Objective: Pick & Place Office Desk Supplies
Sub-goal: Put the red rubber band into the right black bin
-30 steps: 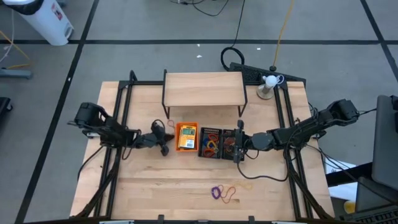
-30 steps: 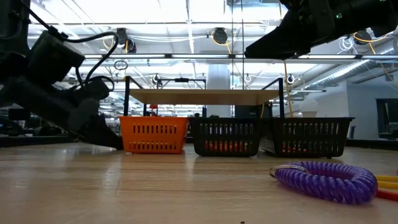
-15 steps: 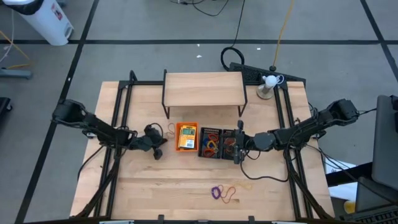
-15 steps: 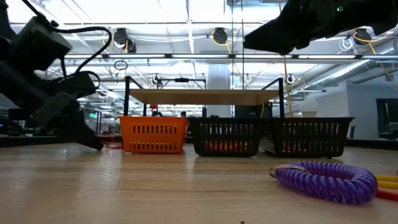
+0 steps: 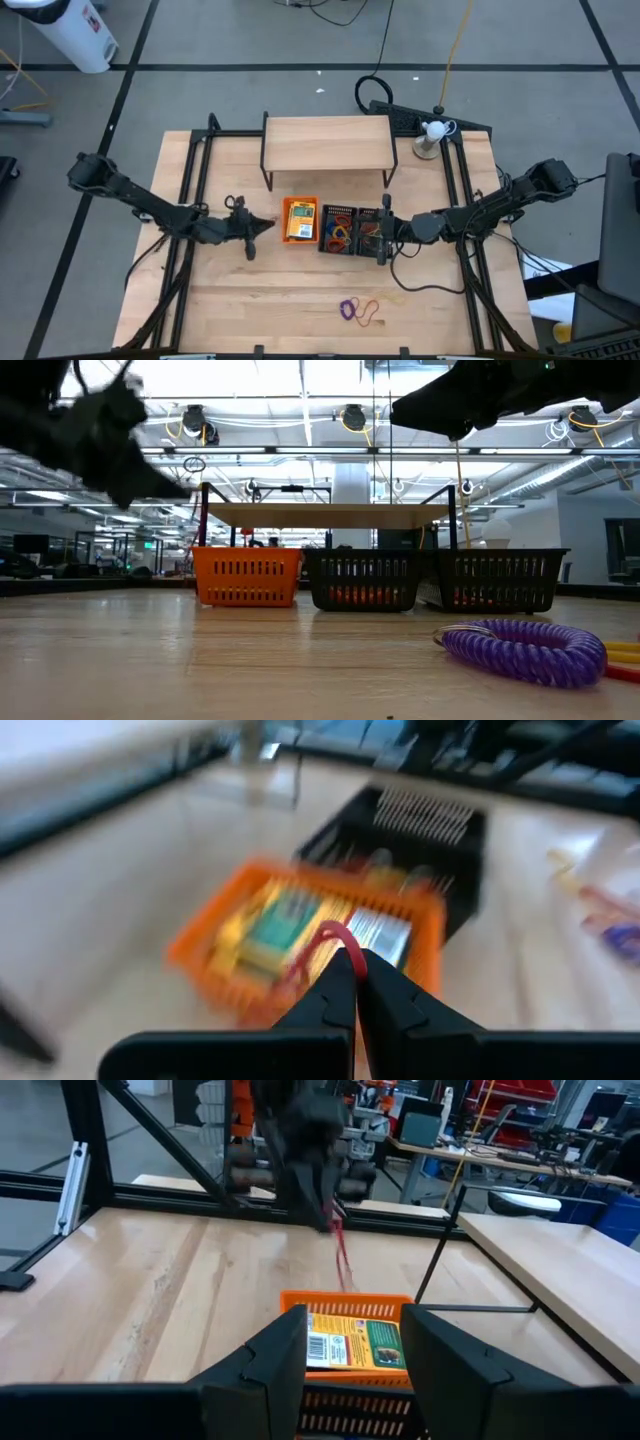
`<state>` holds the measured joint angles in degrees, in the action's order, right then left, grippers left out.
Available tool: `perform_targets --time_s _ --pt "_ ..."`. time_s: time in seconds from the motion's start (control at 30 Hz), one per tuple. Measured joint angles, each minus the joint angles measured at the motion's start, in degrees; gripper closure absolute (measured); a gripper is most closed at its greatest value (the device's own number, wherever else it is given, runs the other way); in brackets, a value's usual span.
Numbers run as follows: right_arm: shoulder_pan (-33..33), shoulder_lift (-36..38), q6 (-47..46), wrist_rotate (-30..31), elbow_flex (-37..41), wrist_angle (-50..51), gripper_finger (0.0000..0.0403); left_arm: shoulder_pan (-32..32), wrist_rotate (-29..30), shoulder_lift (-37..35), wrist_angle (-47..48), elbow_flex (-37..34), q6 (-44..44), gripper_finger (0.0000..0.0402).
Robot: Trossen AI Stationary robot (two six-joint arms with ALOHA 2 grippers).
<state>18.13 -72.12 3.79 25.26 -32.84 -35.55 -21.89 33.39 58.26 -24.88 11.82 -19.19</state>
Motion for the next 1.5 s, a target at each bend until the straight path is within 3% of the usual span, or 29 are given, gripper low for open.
perform_targets --time_s 0.3,0.5,0.77,1.07,1.5 --pt "-0.02 0.00 -0.07 0.00 0.00 0.00 0.0252 -1.05 -0.24 -1.70 1.07 14.40 20.63 0.0401" --pt "-0.07 0.00 -0.05 0.11 0.00 -0.26 0.0252 0.73 -0.40 0.70 3.97 22.07 26.53 0.0401" --pt "-0.62 0.00 -2.99 -0.36 0.00 -4.12 0.0252 5.85 -9.53 9.18 3.29 27.00 26.08 0.0401" --pt "-4.41 -3.19 -6.50 -5.89 0.00 -7.70 0.0252 10.40 -20.36 20.63 -3.08 33.30 26.85 0.0401" --pt "-4.70 -11.58 -6.14 -5.95 0.00 -17.91 0.0252 12.94 -28.86 26.17 -2.66 41.54 29.47 0.0401"
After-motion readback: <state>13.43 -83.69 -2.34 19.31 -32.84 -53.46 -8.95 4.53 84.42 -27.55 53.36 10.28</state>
